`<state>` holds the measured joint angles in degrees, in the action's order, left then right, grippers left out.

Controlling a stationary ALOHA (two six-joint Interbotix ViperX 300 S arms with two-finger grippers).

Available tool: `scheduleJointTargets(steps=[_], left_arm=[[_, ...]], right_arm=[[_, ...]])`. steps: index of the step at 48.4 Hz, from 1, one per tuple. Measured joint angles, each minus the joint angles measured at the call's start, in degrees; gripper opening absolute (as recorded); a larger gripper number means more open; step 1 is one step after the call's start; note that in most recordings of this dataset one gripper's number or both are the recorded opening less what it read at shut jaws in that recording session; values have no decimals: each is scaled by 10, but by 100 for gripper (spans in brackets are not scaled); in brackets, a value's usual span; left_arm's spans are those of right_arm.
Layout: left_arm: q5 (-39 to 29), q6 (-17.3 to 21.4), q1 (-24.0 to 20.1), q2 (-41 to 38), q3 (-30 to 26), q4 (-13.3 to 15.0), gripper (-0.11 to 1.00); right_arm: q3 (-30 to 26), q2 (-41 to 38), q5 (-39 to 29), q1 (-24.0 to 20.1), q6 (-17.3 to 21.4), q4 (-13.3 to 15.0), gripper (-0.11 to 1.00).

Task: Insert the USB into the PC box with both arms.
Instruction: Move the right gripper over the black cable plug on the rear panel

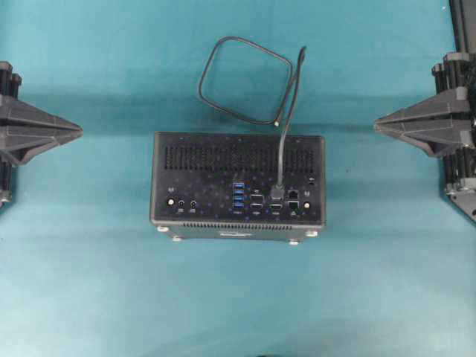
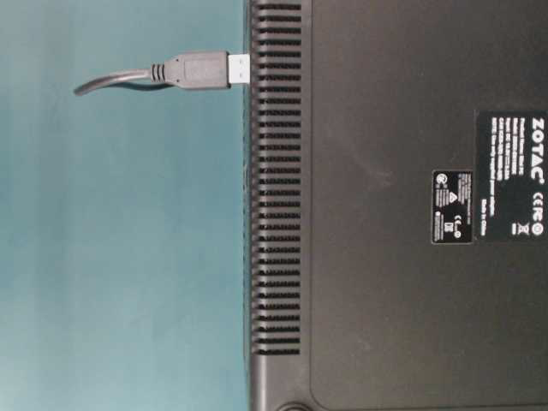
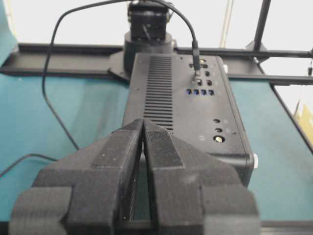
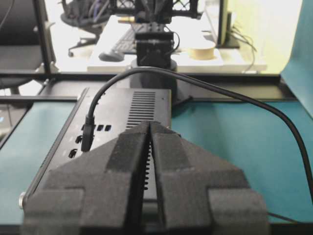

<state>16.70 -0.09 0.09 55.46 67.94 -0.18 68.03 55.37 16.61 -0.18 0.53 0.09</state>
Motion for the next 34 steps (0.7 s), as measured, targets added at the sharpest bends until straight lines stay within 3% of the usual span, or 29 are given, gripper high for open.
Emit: scheduleJointTargets(steps=[5, 9, 13, 20, 27, 34], left_arm=[[0, 1, 2, -7, 0, -3, 0], [-3, 1, 6, -14, -2, -4, 0], [-18, 2, 9, -22, -14, -4, 0], [-75, 7, 12, -43, -52, -4, 0], [-149, 8, 14, -65, -87, -5, 0], [-176, 6, 14, -75, -99, -6, 0]], right_arm=[[0, -1, -5, 1, 6, -16, 5], [0, -2, -25, 0, 35, -48, 3], [-2, -2, -58, 0, 63, -62, 3], [-35, -7, -141, -2, 78, -57, 2], [-105, -38, -263, -8, 81, -57, 2], [-171, -84, -345, -17, 82, -57, 3]])
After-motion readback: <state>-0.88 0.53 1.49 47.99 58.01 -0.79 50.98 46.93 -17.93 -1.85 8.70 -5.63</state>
